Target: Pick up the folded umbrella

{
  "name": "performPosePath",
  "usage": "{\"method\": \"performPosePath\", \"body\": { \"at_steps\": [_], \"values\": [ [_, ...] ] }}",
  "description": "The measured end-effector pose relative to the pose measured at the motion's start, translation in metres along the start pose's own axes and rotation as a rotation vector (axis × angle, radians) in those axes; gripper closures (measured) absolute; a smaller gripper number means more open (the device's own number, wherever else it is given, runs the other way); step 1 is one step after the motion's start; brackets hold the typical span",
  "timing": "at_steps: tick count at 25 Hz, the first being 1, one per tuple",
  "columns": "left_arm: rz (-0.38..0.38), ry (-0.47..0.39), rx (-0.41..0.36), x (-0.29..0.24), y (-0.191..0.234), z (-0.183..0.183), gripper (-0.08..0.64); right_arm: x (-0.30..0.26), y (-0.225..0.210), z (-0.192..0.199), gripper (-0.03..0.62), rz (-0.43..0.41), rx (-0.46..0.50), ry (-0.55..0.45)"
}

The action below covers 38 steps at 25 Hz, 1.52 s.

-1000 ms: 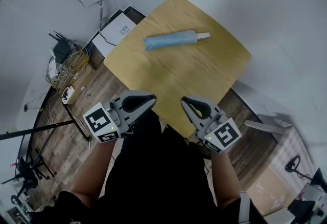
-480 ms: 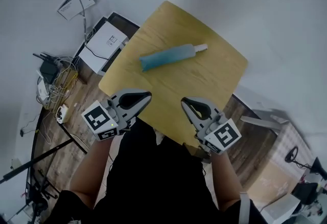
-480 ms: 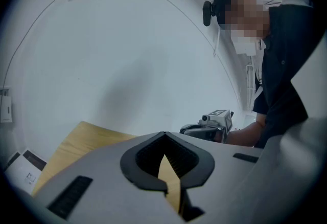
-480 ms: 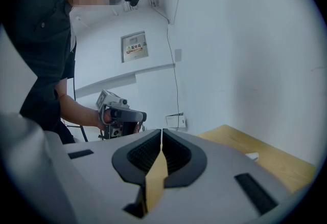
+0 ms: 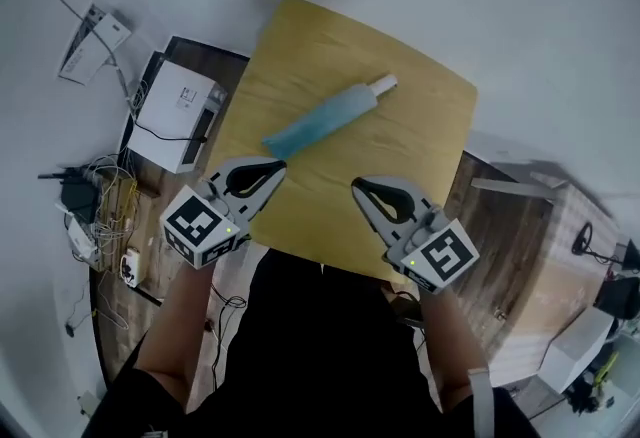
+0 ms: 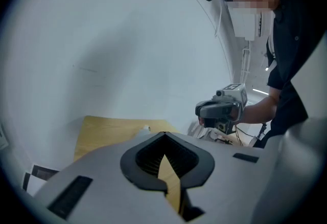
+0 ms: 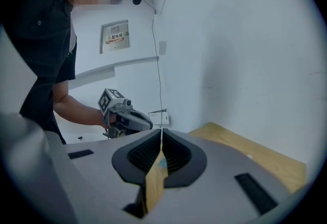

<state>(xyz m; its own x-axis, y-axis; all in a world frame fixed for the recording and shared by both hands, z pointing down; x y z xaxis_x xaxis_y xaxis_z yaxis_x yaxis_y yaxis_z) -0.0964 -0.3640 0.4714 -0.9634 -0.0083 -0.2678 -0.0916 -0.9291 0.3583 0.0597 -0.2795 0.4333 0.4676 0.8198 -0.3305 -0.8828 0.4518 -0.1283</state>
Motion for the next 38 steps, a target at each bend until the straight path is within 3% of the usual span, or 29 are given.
{"method": "performPosePath", "body": {
  "at_steps": [4, 8, 15, 21, 28, 32, 38],
  "values": [
    [0.029, 0.13, -0.035, -0.02, 0.031, 0.003, 0.548, -0.009, -0.009, 0.001, 0.571, 0.07, -0.02, 0.003],
    [0.048, 0.187, -0.039, -0.038, 0.049, 0.006, 0.535, -0.015, -0.016, 0.009, 0.571, 0.09, -0.035, 0.006],
    [0.048, 0.364, -0.002, -0.088, 0.075, 0.019, 0.399, -0.02, -0.051, 0.02, 0.571, 0.114, -0.06, -0.015],
    [0.059, 0.527, -0.046, -0.127, 0.094, 0.03, 0.273, -0.017, -0.077, 0.032, 0.571, 0.14, -0.087, -0.004],
    [0.097, 0.694, -0.038, -0.16, 0.103, 0.059, 0.156, -0.015, -0.096, 0.058, 0.571, 0.166, -0.129, 0.011],
    [0.057, 0.737, -0.066, -0.173, 0.114, 0.062, 0.144, -0.011, -0.109, 0.059, 0.571, 0.197, -0.153, -0.001],
    [0.031, 0.762, -0.04, -0.19, 0.123, 0.064, 0.146, -0.007, -0.126, 0.064, 0.571, 0.223, -0.182, -0.007]
  ]
}}
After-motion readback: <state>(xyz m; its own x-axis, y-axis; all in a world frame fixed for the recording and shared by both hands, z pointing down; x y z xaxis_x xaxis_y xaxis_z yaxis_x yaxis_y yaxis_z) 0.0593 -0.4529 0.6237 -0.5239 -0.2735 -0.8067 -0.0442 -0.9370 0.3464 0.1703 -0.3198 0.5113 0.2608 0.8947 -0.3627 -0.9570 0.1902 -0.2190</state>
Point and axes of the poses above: the fingertips, and each gripper's own axes: x backward along the fingers, y to its left, z out of its underside, the point moved 5 cm from there along x, backward along the fingers, and after that the axes turned 9 degrees about z, right-handed, at the moved point
